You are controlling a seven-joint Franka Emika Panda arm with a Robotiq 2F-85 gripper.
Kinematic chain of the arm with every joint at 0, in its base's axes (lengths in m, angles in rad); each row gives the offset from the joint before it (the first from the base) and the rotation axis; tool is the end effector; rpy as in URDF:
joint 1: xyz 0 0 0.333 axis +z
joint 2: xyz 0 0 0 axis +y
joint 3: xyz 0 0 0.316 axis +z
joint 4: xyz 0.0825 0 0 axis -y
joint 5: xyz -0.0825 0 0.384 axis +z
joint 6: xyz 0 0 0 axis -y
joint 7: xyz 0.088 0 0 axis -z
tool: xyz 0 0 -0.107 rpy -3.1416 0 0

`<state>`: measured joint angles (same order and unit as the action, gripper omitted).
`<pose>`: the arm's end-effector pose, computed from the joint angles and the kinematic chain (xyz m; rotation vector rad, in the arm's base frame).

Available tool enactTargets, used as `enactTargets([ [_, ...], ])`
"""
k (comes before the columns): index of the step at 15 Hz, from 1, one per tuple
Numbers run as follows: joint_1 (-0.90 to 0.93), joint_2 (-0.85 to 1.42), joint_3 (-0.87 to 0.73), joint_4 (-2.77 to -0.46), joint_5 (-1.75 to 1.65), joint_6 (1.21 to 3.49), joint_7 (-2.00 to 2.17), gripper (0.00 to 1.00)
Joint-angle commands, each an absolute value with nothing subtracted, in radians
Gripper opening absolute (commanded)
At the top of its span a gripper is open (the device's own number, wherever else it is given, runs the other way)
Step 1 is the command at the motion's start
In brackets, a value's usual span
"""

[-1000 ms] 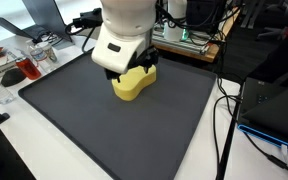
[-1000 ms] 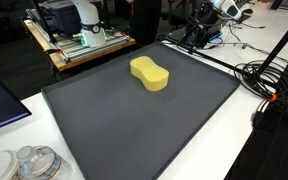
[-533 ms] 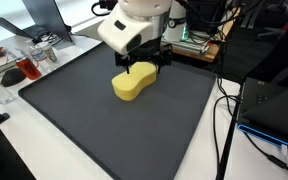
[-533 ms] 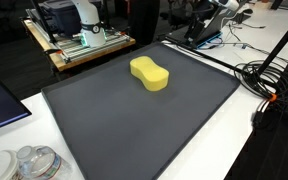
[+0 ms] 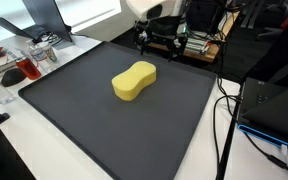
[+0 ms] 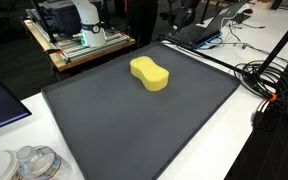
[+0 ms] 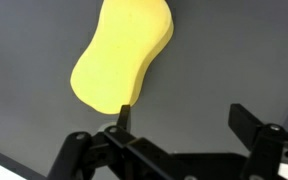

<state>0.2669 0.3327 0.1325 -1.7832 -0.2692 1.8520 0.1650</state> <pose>0.5727 0.2134 0.3531 2.8199 0.4866 -0.2754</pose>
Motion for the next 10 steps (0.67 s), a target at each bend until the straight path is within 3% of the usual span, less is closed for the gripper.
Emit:
enactTargets([
  [1, 0.257, 0.14, 0.139, -2.027, -0.266, 1.912, 0.223, 1.0],
  [10, 0.172, -0.198, 0.116, -2.37, -0.124, 1.939, 0.016, 1.0],
])
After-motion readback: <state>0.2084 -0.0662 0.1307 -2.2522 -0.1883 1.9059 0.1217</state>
